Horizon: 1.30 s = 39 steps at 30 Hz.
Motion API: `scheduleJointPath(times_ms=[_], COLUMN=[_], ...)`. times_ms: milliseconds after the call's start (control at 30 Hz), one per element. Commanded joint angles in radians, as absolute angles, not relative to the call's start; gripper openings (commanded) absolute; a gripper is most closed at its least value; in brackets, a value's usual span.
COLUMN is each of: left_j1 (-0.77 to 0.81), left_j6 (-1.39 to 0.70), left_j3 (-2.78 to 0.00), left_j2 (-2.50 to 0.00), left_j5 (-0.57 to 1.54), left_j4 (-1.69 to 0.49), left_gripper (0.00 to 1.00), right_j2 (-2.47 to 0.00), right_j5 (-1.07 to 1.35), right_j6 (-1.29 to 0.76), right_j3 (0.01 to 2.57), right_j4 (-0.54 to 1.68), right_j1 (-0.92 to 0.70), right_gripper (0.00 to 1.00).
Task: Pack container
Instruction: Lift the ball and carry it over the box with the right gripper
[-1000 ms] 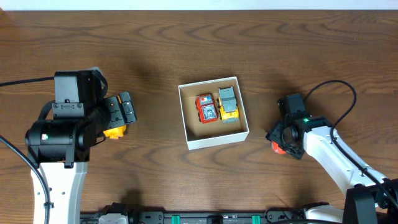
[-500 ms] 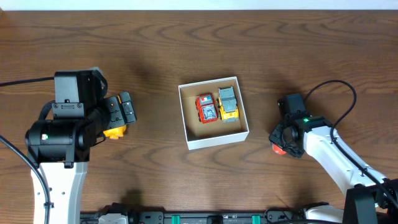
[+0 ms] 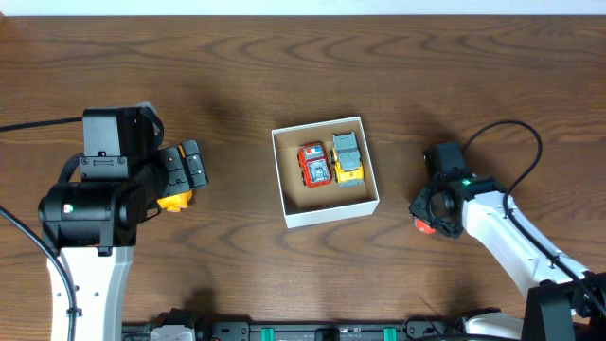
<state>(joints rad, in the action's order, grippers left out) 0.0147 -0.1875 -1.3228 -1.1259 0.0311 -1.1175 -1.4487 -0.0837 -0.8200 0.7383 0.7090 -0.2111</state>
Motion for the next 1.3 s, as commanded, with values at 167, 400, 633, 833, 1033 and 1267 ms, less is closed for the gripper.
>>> scheduleJointPath(times_ms=[167,400,633,833,1033,1267], left_j1=[0.01,0.01,0.01,0.01,0.01,0.01], left_j6=[-0.2,-0.2,-0.2,-0.2,-0.2,-0.2], left_j3=[-1.341,-1.341,-1.341,-1.341,-1.341,-1.341], left_j2=[-1.13,-1.13,-1.13,-1.13,-1.13,-1.13], left_j5=[0.038,0.038,0.038,0.038,0.038,0.038], left_j4=[-1.118,-1.118,-1.118,-1.118,-1.118,-1.118], left_gripper=[0.98,0.98,0.98,0.98,0.98,0.98], right_j2=[-1.442,-1.442,-1.458,-1.583,-1.714,-1.779], right_j5=[-0.134,-0.123,-0.123,-0.118,-0.043,-0.039], right_j6=[-0.602,-0.349,-0.184,-0.178,-0.178,-0.178], right_j3=[1.067,1.351,1.395,1.395,1.395,1.395], right_j4=[0.771,0.772,0.63,0.561,0.529,0.516], right_j1=[-0.233,-0.381,-0.614,-0.721,-0.767,-0.783], right_gripper=[0.01,0.01,0.01,0.01,0.01,0.01])
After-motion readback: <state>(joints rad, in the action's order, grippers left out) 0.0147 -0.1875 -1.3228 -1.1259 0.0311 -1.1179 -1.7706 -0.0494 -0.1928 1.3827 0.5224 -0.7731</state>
